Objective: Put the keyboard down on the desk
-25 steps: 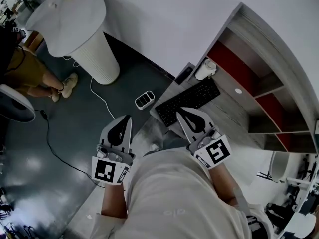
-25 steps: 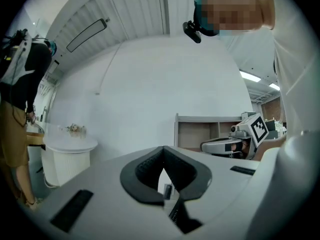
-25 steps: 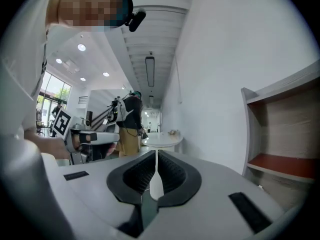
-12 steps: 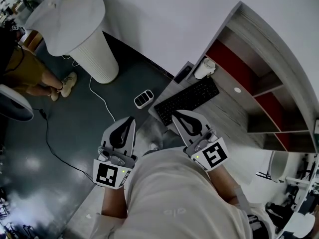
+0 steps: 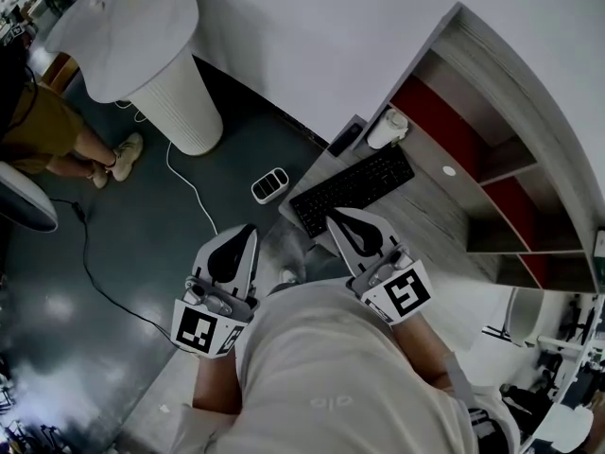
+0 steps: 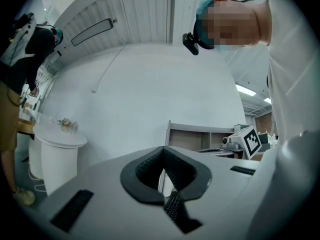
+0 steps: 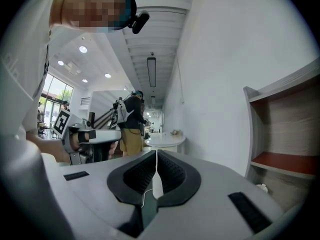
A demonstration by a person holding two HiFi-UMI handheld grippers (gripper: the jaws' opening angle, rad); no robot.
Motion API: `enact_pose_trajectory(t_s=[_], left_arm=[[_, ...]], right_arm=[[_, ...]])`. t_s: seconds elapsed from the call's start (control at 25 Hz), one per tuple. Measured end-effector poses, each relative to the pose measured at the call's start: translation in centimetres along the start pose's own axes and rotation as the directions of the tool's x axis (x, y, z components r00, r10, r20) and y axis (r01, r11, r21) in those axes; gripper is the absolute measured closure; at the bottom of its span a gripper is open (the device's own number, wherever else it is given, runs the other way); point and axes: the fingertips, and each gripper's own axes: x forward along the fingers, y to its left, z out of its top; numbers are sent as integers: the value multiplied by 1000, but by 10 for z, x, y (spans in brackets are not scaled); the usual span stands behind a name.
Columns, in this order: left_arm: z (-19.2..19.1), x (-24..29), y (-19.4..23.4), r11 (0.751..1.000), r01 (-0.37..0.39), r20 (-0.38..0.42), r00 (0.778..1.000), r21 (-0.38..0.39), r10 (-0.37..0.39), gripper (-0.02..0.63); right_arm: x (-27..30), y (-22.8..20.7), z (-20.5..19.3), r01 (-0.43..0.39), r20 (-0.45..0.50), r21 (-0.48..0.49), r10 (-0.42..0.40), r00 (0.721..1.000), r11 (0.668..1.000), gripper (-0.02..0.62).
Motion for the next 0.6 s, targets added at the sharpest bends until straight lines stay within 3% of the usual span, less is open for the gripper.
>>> enact_pose_trajectory(t_s=[0.12, 0.6], left_arm=[[0, 1, -5, 999, 11, -4, 1000, 41, -11, 591], [-7, 1, 0, 999, 20, -27, 999, 26, -19, 591]], right_arm=[[0, 1, -2, -1, -11, -8, 1, 1000, 1000, 558], [8, 6, -5, -4, -17, -19, 4, 1000, 1000, 558]])
